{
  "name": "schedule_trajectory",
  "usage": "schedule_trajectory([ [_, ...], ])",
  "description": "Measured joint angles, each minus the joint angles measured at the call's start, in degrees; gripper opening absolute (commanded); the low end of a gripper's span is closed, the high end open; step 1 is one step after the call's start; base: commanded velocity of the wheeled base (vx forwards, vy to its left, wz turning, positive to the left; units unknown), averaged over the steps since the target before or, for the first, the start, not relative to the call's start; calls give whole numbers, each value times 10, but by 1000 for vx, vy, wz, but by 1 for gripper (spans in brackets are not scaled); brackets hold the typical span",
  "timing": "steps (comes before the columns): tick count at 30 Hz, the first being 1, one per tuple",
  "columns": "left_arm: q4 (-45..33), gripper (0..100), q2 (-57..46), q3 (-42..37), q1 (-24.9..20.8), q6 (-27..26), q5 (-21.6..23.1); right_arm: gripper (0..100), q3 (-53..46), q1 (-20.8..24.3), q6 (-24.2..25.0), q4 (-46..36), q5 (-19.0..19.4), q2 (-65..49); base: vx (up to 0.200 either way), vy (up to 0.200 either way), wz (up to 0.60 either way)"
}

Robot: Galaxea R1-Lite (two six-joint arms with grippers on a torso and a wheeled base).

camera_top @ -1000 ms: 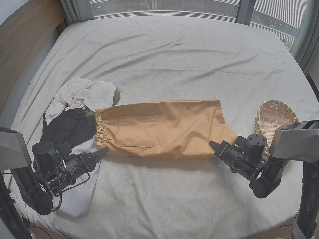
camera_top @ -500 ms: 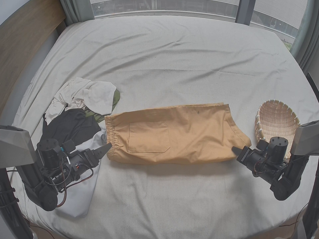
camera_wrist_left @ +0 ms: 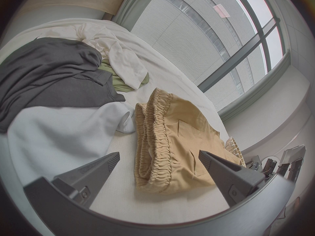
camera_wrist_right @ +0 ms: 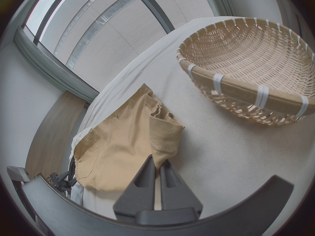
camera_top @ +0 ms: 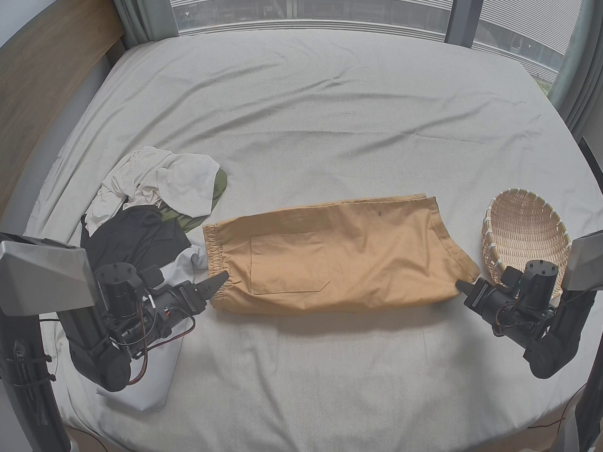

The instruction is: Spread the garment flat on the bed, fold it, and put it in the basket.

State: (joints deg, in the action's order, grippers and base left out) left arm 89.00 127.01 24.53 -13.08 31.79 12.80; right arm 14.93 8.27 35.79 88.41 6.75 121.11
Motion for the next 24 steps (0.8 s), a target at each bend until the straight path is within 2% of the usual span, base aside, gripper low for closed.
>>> schedule_trajectory([
  [2, 0, 100, 15, 11, -2, 0, 0, 0, -14, -3, 0, 0, 9, -4, 0, 0, 0],
  [3, 0, 100, 20, 15, -3, 0, 0, 100, -17, -3, 0, 0, 11, -5, 0, 0, 0],
  [17, 0, 100, 76, 82, -7, 8, -1, 100, -53, -1, 1, 0, 12, -44, 0, 0, 0],
  [24, 1, 100, 95, 119, -27, 50, -2, 100, -72, 4, 1, 0, 12, -79, 0, 0, 0],
])
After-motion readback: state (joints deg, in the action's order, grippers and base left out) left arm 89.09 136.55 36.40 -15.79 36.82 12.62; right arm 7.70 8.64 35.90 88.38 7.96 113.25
